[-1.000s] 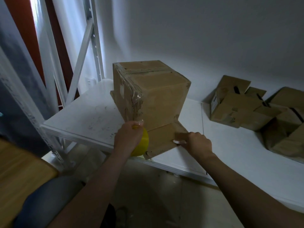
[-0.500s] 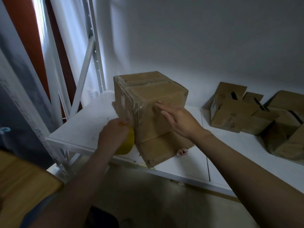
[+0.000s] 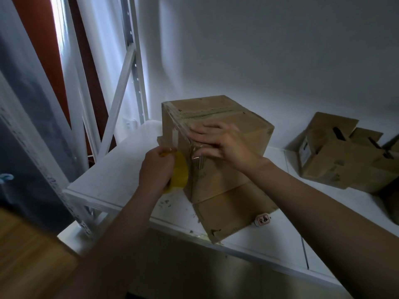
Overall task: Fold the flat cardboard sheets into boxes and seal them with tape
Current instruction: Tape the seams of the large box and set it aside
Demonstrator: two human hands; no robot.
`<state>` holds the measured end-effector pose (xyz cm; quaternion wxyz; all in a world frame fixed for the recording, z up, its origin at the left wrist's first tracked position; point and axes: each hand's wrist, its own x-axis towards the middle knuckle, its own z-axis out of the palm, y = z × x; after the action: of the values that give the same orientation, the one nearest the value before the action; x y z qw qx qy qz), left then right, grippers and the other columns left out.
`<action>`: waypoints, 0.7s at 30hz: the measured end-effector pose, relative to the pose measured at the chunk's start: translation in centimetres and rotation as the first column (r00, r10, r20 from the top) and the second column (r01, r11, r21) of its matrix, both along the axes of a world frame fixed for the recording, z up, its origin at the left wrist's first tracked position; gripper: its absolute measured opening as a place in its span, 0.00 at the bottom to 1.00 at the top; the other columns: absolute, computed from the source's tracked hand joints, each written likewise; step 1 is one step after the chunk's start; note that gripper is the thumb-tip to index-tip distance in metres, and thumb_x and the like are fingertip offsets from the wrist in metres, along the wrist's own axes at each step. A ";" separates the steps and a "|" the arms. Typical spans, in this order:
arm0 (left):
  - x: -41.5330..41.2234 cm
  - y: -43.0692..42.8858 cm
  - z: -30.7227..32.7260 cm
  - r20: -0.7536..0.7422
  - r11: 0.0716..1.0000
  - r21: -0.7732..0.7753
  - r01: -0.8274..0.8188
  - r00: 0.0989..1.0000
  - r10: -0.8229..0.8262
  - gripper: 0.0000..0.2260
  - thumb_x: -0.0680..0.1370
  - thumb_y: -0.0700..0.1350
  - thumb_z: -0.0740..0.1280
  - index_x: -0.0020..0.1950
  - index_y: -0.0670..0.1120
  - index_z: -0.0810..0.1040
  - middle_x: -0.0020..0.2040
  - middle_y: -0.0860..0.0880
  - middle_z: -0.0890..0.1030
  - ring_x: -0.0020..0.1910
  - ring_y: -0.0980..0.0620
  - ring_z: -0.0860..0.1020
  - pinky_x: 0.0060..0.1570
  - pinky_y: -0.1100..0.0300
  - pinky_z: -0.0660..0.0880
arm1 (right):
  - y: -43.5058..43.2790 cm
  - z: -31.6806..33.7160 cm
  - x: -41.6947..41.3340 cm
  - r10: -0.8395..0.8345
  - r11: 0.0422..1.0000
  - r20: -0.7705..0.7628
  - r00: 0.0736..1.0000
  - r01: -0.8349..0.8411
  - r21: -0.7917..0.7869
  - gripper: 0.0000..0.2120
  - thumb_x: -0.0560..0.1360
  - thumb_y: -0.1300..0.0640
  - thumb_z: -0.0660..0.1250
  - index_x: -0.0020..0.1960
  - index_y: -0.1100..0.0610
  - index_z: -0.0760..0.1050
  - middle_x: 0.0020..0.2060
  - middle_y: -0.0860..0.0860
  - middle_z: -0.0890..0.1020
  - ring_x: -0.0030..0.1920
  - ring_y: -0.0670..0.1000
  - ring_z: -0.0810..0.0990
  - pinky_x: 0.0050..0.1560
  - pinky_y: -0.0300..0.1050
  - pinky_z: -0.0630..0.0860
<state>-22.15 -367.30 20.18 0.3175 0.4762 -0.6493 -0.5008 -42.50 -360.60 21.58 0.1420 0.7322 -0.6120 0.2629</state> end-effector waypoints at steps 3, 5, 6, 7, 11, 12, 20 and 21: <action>-0.5 -0.1 0.2 -0.034 0.999 0.034 0.015 0.999 -0.013 0.10 0.81 0.49 0.64 0.61 0.56 0.80 0.57 0.51 0.75 0.56 0.43 0.75 0.60 0.40 0.77 | 0.4 -0.6 -0.5 0.009 1.000 -0.106 0.994 -0.009 0.001 0.34 0.72 0.36 0.72 0.75 0.42 0.69 0.74 0.41 0.70 0.73 0.52 0.70 0.66 0.60 0.71; -0.7 -0.1 0.2 -0.049 0.999 0.043 0.008 0.999 -0.005 0.10 0.81 0.50 0.65 0.61 0.56 0.80 0.56 0.52 0.75 0.56 0.44 0.74 0.60 0.41 0.77 | 0.9 -0.9 -0.4 -0.020 1.000 -0.169 0.985 0.024 0.020 0.39 0.71 0.35 0.73 0.78 0.43 0.65 0.76 0.42 0.68 0.75 0.53 0.68 0.67 0.56 0.68; -0.8 -0.1 0.1 -0.055 0.999 0.049 0.004 0.999 -0.001 0.10 0.81 0.50 0.65 0.61 0.56 0.80 0.57 0.52 0.75 0.57 0.45 0.74 0.61 0.41 0.76 | 1.0 -1.0 -0.3 -0.034 0.999 -0.188 0.982 0.041 0.030 0.41 0.71 0.35 0.72 0.79 0.45 0.63 0.77 0.43 0.67 0.75 0.54 0.67 0.66 0.55 0.67; -0.7 0.0 0.0 -0.059 0.998 0.055 0.003 0.998 0.000 0.09 0.81 0.50 0.65 0.59 0.56 0.79 0.57 0.52 0.75 0.57 0.45 0.74 0.62 0.41 0.76 | 1.1 -1.0 -0.1 -0.040 0.998 -0.203 0.978 0.050 0.041 0.43 0.71 0.34 0.72 0.80 0.46 0.61 0.77 0.44 0.67 0.75 0.54 0.67 0.66 0.54 0.66; -0.2 0.0 -0.3 -0.075 0.995 0.097 0.001 0.997 0.007 0.06 0.82 0.48 0.65 0.56 0.58 0.78 0.57 0.51 0.75 0.57 0.45 0.74 0.63 0.41 0.75 | 1.7 0.0 -0.1 -0.036 0.990 -0.202 0.979 0.062 0.127 0.47 0.71 0.32 0.68 0.82 0.48 0.55 0.78 0.45 0.65 0.76 0.53 0.64 0.69 0.50 0.60; -0.1 0.0 -0.3 -0.075 0.995 0.103 -0.005 0.997 0.012 0.06 0.82 0.48 0.65 0.56 0.58 0.79 0.56 0.51 0.75 0.57 0.45 0.74 0.64 0.41 0.75 | 1.8 0.2 0.0 -0.042 0.988 -0.161 0.986 0.065 0.140 0.44 0.73 0.30 0.64 0.82 0.47 0.56 0.78 0.44 0.66 0.76 0.52 0.64 0.70 0.51 0.60; 0.2 0.0 -0.7 -0.059 0.993 0.118 -0.004 0.998 0.012 0.09 0.82 0.50 0.65 0.61 0.56 0.79 0.57 0.52 0.74 0.57 0.44 0.74 0.63 0.41 0.75 | 1.3 -1.5 1.6 -0.141 0.990 -0.012 0.990 0.141 -0.021 0.29 0.78 0.35 0.61 0.76 0.42 0.67 0.72 0.38 0.72 0.73 0.50 0.68 0.65 0.45 0.58; 0.3 0.1 -0.7 -0.059 0.993 0.120 0.005 0.998 0.002 0.08 0.82 0.49 0.65 0.60 0.57 0.78 0.56 0.52 0.74 0.57 0.44 0.74 0.63 0.41 0.75 | 1.5 -1.5 1.4 -0.135 0.991 -0.016 0.991 0.135 0.000 0.31 0.76 0.34 0.63 0.77 0.42 0.65 0.73 0.38 0.71 0.74 0.50 0.67 0.66 0.45 0.57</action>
<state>-21.87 -367.24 19.44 0.3070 0.4791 -0.6086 -0.5530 -41.07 -359.12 20.08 0.1637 0.6914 -0.6591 0.2465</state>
